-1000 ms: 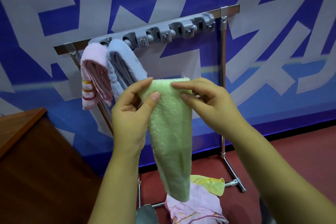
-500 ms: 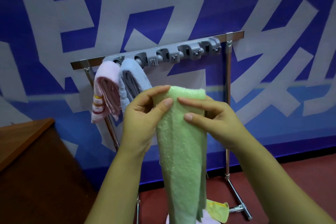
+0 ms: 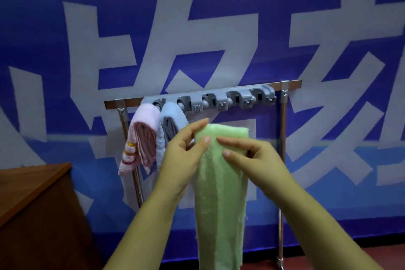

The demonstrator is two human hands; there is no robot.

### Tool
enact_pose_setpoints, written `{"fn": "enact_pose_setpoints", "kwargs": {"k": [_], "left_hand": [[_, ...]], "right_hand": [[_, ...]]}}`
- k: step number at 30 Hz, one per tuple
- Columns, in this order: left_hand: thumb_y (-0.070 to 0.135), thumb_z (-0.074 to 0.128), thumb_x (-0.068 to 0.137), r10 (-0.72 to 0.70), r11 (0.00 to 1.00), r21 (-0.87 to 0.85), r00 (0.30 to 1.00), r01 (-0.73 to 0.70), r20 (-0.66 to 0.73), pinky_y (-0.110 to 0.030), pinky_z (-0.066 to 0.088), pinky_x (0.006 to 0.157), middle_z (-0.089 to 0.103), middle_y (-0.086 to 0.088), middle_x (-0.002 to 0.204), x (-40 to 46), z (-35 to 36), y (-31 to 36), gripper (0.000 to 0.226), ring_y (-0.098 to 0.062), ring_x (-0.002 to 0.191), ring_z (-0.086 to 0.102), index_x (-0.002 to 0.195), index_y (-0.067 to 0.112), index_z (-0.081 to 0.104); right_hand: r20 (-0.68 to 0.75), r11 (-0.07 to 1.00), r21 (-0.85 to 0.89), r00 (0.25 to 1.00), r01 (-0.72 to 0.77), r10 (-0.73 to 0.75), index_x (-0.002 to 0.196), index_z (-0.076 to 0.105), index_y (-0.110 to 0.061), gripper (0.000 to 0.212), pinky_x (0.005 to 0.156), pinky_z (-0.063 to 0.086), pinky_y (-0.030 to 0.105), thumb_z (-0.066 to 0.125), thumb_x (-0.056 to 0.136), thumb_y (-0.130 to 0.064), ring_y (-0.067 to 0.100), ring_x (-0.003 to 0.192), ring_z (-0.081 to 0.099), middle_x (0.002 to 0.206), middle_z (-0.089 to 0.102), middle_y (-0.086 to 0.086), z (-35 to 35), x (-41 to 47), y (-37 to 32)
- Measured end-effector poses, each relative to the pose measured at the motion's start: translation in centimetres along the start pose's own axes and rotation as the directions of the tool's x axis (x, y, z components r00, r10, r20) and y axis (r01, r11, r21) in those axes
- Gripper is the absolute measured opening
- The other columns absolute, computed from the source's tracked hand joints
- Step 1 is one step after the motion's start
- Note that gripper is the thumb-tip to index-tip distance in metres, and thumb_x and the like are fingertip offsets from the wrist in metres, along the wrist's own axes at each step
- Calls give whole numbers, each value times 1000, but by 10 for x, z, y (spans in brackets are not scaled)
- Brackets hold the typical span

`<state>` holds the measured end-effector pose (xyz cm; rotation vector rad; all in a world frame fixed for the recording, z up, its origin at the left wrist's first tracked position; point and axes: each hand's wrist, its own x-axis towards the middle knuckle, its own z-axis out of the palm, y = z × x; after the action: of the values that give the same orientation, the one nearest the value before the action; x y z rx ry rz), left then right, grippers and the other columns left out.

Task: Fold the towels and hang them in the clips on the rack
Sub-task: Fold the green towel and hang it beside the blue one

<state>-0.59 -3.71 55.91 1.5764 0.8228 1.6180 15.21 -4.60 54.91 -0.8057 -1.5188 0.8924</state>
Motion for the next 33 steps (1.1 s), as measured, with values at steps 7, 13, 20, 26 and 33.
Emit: {"fn": "enact_pose_setpoints", "kwargs": {"k": [7, 13, 20, 26, 33], "left_hand": [[27, 64, 85, -32, 984, 175, 997, 45, -74, -23, 31, 101, 42, 25, 132, 8, 1, -16, 42, 11, 116, 39, 115, 51, 46], [66, 73, 53, -29, 966, 250, 987, 68, -156, -33, 38, 106, 41, 7, 142, 41, 21, -38, 97, -8, 130, 39, 137, 37, 32], [45, 75, 55, 153, 846, 529, 924, 61, -350, -40, 26, 113, 31, -13, 149, 96, 37, -55, 111, -28, 138, 31, 145, 6, 24], [17, 80, 67, 219, 747, 659, 904, 88, -369, -46, 23, 116, 27, -18, 152, 125, 35, -71, 103, -32, 140, 27, 147, 4, 15], [-11, 47, 83, 248, 817, 576, 881, 33, -404, -32, 22, 114, 24, -8, 153, 137, 25, -65, 71, -24, 140, 25, 147, 10, 23]], "right_hand": [[-105, 993, -74, 991, -96, 88, 91, 75, -8, 25, 85, 52, 47, 65, 86, -30, 25, 92, 68, 96, 70, 24, 5, 54, -9], [-128, 981, -128, 984, -143, 127, 107, 71, -16, 49, 97, 45, 36, 44, 92, -53, 15, 103, 58, 115, 67, 4, 19, 111, -37], [-100, 970, -224, 992, -93, 72, 108, 69, -18, 53, 82, 39, 29, 36, 93, -57, 16, 89, 52, 107, 60, 7, 40, 166, -66], [-98, 965, -263, 995, -5, -21, 104, 71, -18, 60, 87, 40, 33, 30, 93, -60, 23, 104, 54, 115, 62, 8, 52, 199, -71], [-180, 996, -84, 983, -41, 26, 94, 72, -20, 50, 92, 46, 41, 39, 91, -58, 25, 101, 54, 117, 58, 9, 37, 224, -71]]}}
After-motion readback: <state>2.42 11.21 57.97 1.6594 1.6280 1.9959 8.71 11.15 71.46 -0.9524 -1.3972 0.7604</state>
